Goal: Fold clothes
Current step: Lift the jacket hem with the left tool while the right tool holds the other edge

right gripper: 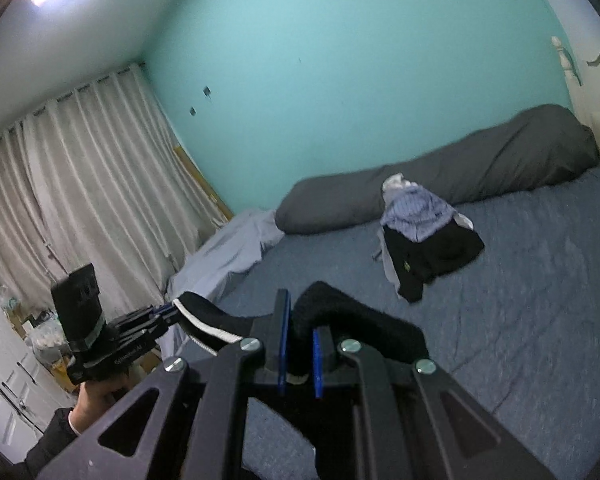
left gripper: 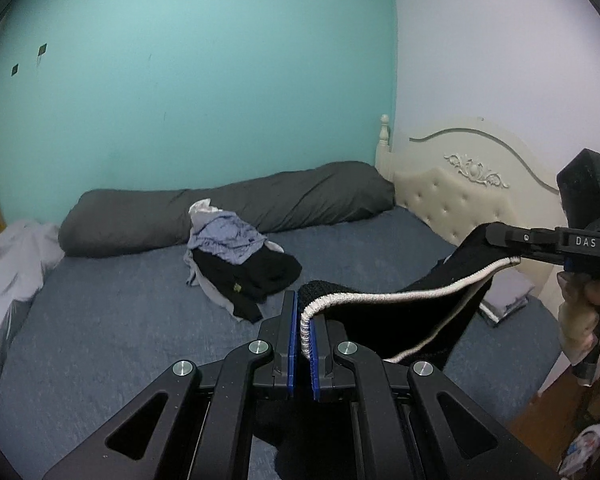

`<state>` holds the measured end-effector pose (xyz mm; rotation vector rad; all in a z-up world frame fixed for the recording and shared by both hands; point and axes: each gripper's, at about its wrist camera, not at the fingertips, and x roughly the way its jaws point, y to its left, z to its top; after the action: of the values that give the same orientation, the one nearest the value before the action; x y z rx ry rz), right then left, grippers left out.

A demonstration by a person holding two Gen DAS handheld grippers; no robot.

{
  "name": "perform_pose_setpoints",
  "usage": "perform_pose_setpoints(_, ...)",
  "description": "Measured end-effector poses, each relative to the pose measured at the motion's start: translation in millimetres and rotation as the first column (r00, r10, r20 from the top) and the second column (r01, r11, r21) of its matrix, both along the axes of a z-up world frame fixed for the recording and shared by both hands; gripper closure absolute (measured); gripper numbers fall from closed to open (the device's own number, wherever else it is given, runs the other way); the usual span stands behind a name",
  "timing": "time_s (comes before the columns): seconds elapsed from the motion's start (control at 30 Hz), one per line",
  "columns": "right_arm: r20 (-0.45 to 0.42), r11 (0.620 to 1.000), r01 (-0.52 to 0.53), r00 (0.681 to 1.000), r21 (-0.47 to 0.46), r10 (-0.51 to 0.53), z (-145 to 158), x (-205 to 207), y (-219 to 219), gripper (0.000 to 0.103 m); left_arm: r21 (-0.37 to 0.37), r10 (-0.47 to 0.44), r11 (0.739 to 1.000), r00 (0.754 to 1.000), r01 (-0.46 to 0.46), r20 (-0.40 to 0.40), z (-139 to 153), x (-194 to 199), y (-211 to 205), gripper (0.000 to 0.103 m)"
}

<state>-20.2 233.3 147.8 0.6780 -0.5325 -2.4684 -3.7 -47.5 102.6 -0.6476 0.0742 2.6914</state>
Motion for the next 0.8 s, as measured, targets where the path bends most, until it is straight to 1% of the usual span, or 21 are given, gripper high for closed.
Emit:
perform_pose_setpoints(0.1, -0.015, 1.0, -0.007, 1.0, -0.004, 0.007, 0.5, 5.8, 1.9, 0.094, -0.003, 0.001, 1.0, 1.0, -0.002, -0.023, 1.1, 4.2, -2.2, 0.098)
perform_pose_setpoints(0.2, -0.039, 1.0, -0.011, 0.999, 0.007, 0.011, 10.4, 14.4, 3.6, 0.094, -0.009, -0.001, 1.0, 0.998, 0.001, -0.055, 8.9, 6.4, 5.2, 0.098)
perform_pose_setpoints(0.33, -0.096, 1.0, -0.012, 0.995, 0.009, 0.013, 38.0, 32.5, 7.2, 0.094, -0.006, -0.006, 1.0, 0.993, 0.005, -0.118, 34.8, 29.7, 7.0, 0.098)
perform_pose_setpoints(0.5, -0.166, 1.0, -0.016, 0.986, 0.017, 0.018, 77.0, 54.4, 10.6, 0.094, 0.021, -0.016, 1.0, 0.983, 0.021, -0.184, 73.2, 52.3, 8.1, 0.098)
perform_pose_setpoints(0.63, -0.219, 0.999, -0.018, 0.975, 0.032, 0.025, 107.5, 77.4, 10.8, 0.094, 0.036, -0.024, 0.999, 0.968, 0.033, -0.248, 105.4, 79.7, 7.7, 0.098)
perform_pose_setpoints(0.8, -0.267, 0.999, -0.012, 0.963, 0.038, 0.022, 135.8, 103.7, 10.9, 0.094, 0.046, -0.039, 0.997, 0.951, 0.055, -0.306, 135.5, 112.7, 6.8, 0.098)
